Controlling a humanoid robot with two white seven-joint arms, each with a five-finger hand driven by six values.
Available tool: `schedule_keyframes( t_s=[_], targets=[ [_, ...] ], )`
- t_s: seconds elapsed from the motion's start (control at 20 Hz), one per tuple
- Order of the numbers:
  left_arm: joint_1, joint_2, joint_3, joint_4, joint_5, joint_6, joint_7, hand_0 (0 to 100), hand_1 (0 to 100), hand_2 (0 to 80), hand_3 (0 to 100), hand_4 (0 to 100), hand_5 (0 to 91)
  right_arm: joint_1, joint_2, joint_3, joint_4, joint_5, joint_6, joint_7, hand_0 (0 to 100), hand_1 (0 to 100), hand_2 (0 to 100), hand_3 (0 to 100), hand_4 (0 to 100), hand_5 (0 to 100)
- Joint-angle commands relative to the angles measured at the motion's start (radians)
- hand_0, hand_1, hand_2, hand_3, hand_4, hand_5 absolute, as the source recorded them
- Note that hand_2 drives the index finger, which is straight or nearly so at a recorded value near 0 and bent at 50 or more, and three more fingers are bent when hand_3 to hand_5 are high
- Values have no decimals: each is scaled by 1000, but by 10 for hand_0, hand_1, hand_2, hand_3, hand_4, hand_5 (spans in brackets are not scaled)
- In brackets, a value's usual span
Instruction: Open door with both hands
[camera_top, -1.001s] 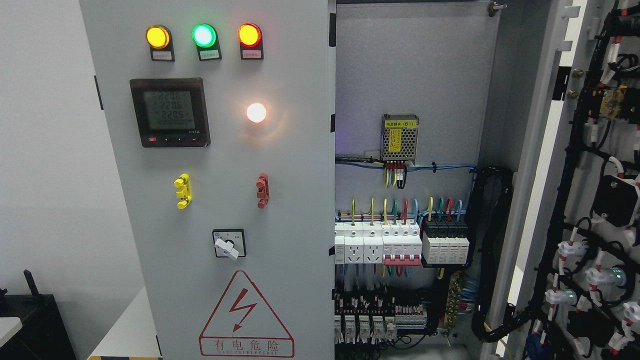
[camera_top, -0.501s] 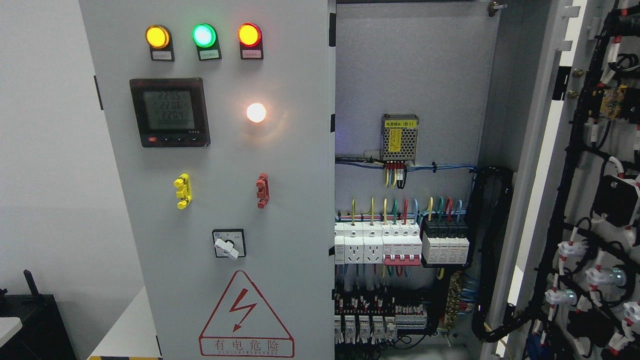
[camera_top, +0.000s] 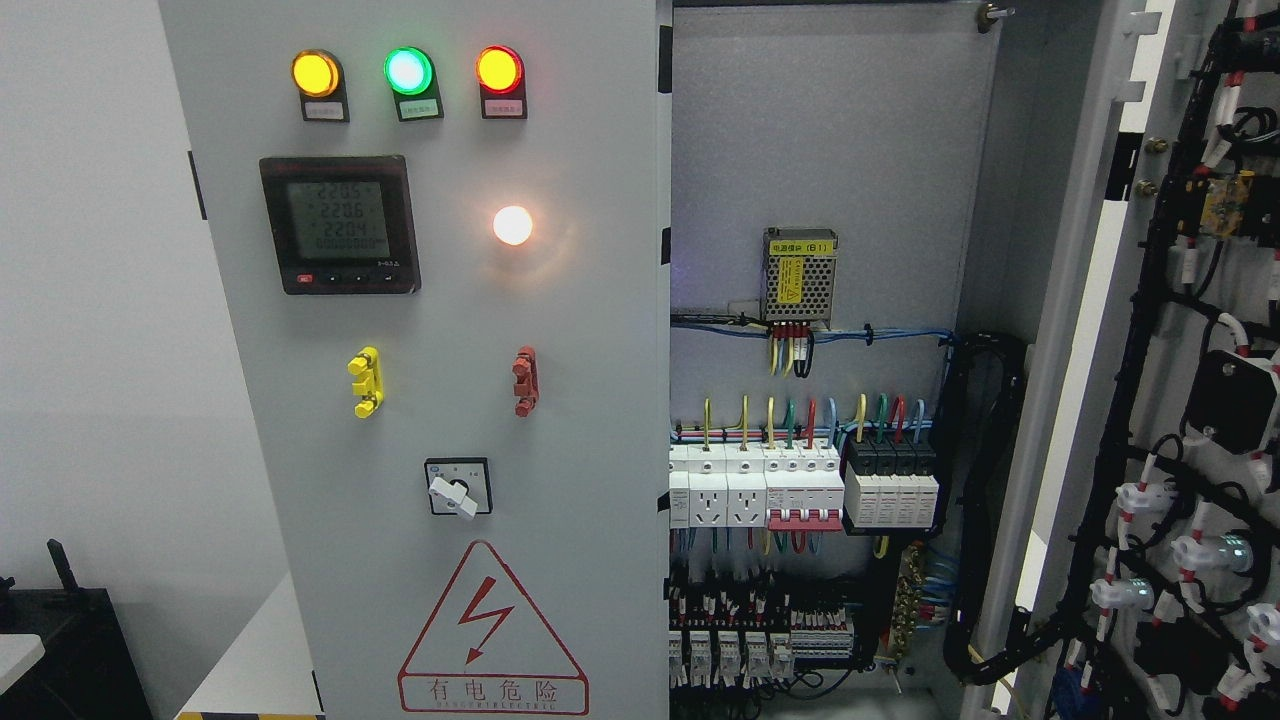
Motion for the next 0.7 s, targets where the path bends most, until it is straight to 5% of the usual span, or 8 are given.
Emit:
schedule_keyframes(
  t_s=[0.0, 0.65],
  targets=[
    [-2, -13, 1, -1, 1, 1, 3, 0, 0, 0, 0, 43, 0, -81, -19, 45, -105, 0, -25, 0, 0, 0, 0, 0, 0, 0],
    [-2, -14, 1, -1, 0, 1, 2, 0, 0, 0, 0, 43, 0, -346, -8, 51, -71, 2, -24, 3, 0, 0, 0, 0, 0, 0]
  ],
)
